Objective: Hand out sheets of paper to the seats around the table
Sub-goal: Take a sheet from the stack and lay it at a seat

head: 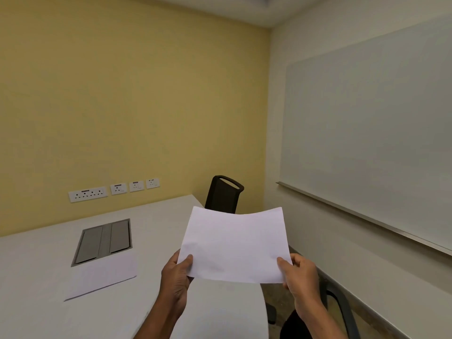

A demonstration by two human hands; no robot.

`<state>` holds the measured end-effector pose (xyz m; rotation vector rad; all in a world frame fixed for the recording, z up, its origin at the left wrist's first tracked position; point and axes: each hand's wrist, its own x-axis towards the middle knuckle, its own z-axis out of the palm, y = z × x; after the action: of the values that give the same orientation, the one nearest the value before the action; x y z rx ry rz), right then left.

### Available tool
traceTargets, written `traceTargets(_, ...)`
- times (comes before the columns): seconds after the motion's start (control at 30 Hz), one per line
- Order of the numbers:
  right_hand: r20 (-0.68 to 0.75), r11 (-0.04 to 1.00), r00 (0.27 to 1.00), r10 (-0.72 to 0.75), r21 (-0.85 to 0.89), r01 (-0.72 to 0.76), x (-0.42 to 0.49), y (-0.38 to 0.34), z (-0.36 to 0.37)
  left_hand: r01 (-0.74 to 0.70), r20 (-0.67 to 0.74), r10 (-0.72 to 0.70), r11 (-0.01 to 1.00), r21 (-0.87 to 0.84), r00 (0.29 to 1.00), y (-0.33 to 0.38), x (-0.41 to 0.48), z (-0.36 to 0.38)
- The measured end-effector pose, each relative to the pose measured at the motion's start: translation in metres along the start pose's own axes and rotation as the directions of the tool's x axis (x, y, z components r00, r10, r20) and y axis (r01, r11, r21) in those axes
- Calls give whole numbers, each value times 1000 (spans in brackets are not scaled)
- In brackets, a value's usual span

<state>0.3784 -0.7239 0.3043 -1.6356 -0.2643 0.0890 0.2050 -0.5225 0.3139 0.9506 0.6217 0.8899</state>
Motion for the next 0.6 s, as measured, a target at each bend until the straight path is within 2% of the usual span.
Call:
traceTargets(0.1,45,1000,999,-11,9,11,28,0,-38,-24,-4,24,999,30,1000,-12,-14,37)
traceTargets(0.27,112,993,992,52,98,-63,68,5,-78,-71,-19,74,992,102,997,-25,-28,81)
traceTargets(0.6,91,964,988,125,222,-143,129,16,-90,-104,-74,123,971,217,990,-42,10,134)
